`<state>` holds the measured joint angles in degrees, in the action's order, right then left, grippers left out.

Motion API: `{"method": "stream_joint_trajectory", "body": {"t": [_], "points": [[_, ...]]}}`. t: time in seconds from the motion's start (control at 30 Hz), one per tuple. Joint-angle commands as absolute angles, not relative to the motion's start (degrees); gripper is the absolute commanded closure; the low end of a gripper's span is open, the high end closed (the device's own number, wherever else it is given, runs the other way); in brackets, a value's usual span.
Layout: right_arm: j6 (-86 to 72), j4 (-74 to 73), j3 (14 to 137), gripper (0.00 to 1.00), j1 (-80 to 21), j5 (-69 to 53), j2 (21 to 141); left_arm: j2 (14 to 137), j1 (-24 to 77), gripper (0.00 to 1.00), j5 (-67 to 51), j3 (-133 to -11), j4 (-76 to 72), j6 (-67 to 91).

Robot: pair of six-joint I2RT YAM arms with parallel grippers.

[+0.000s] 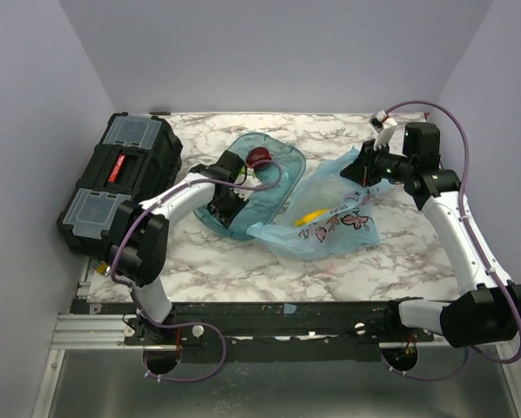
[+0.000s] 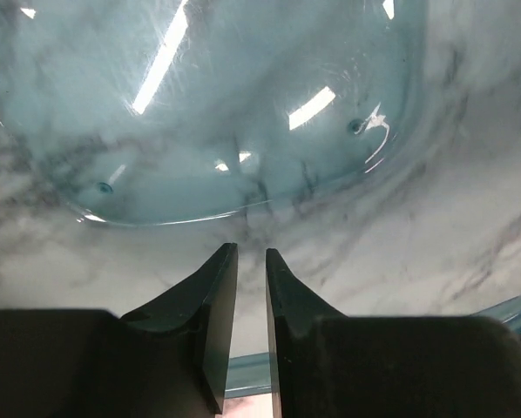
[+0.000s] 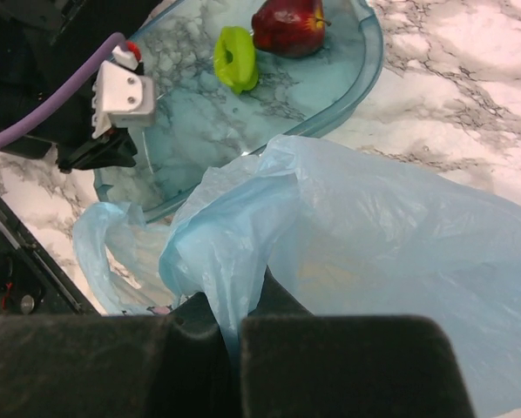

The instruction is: Place the fake fruits into the plastic bag and tie a complex knot

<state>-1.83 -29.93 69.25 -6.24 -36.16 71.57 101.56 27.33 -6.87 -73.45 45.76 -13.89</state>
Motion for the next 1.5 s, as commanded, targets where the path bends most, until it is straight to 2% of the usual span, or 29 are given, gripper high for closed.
{"method": "stream_joint_trajectory", "body": {"t": [0.0,0.1,0.33,0.4,0.53,0.6,0.73,0.9,1.07,1.33,1.47], "points": [[-0.7,-30.9,70.0,0.99,-5.9,-38.8,72.8,94.3,27.2,0.74,-9.9,-67.5,48.5,-15.2],[-0.6,-30.9,69.6,0.99,-5.9,-40.0,73.3,90.4,27.2,0.64,-17.2,-66.1,48.6,-18.3],[2.1,-32.2,70.4,0.99,-5.9,-42.2,74.8,89.2,25.6,0.21,-22.8,-75.9,47.4,-37.1],[2.6,-32.7,70.7,0.99,-5.9,-42.4,75.1,91.5,24.3,0.16,-25.0,-79.8,48.0,-43.8],[3.7,-33.6,70.9,0.99,-5.9,-42.8,75.0,96.2,22.5,0.13,-29.2,-83.5,48.6,-59.1],[4.2,-33.9,70.9,0.99,-5.9,-42.9,75.1,97.4,22.1,0.08,-30.0,-82.5,45.7,-67.5],[4.1,-34.3,70.7,0.99,-5.8,-42.8,74.6,102.5,21.9,0.07,-28.8,-84.5,41.7,-76.1],[4.5,-34.9,69.8,0.99,-5.9,-42.5,73.4,111.0,22.0,0.04,-26.3,-91.8,42.4,-79.1],[4.8,-35.2,69.4,0.99,-5.9,-42.3,72.8,115.4,22.0,0.04,-22.8,-93.1,43.4,-82.1],[4.6,-34.0,69.2,0.99,-5.9,-42.8,73.6,115.5,22.0,0.12,-19.7,-89.3,45.4,-82.7],[4.6,-34.1,69.6,0.99,-5.9,-43.4,74.3,117.3,22.2,0.15,-19.1,-92.5,48.0,-81.8]]}}
